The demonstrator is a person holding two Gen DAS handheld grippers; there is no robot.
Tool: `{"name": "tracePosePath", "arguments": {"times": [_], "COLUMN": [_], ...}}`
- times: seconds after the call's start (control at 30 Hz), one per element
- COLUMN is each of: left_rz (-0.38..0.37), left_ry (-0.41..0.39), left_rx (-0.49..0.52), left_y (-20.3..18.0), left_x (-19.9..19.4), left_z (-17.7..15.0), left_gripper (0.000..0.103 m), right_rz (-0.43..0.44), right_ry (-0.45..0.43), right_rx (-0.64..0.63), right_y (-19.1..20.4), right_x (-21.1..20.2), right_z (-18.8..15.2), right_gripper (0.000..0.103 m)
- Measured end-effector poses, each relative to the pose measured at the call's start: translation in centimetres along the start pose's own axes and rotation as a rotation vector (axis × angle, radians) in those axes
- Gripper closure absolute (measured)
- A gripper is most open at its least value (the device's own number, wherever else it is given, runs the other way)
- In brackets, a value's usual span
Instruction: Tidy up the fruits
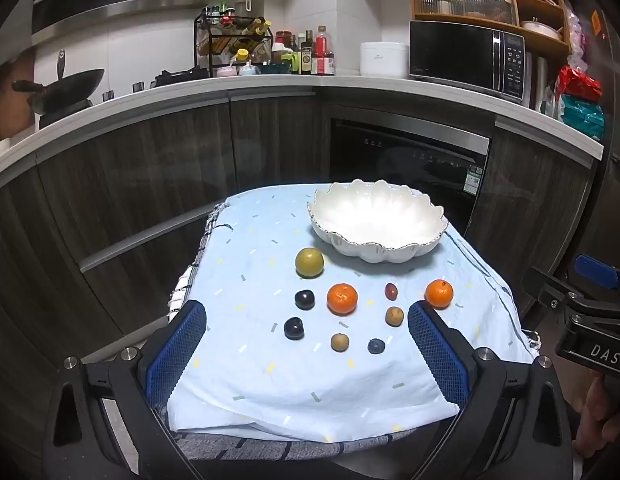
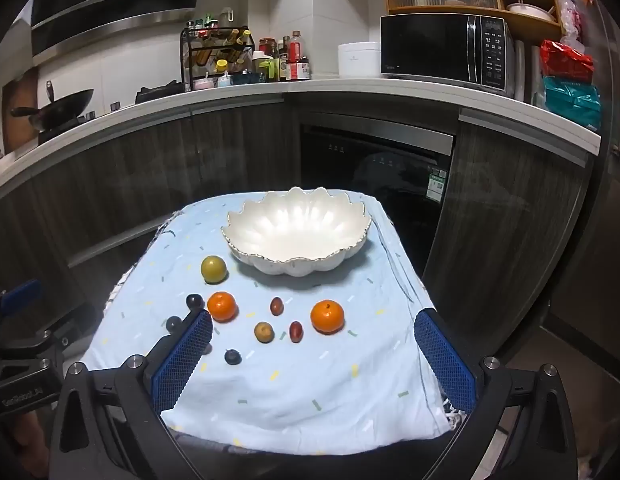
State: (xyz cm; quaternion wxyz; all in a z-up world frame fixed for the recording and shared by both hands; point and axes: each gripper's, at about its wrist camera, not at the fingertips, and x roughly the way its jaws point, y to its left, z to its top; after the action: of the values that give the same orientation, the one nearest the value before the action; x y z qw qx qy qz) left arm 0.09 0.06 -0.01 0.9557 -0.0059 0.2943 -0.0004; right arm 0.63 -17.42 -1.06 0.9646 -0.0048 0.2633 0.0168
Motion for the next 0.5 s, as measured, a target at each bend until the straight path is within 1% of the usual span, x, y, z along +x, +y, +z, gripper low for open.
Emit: {"name": "tracePosePath", "arguments": {"times": [0.07, 0.13, 0.5], "left_rz": [-0.001, -0.002, -0.008], "left_ry": [0.004, -0.011, 0.005], "left_rx": [-0.001, 0.004, 0.009], "left_y": [0.07, 0.00, -0.20], "left_x": [0.18, 0.00, 0.13], "left_z": [0.06, 0.00, 0.02], "left_gripper": [0.000, 0.000, 0.000], "right_rz": [0.002, 0.001, 0.002], "right_ry": [0.004, 0.002, -0.003], "right_rx": [0.002, 0.002, 0.003], "right_y": [0.00, 0.01, 0.02], "right_x": [0.01, 0.00, -0.06], "right_z": [0.00, 0.00, -0.03], "right_gripper": [0.000, 0.000, 0.000]}}
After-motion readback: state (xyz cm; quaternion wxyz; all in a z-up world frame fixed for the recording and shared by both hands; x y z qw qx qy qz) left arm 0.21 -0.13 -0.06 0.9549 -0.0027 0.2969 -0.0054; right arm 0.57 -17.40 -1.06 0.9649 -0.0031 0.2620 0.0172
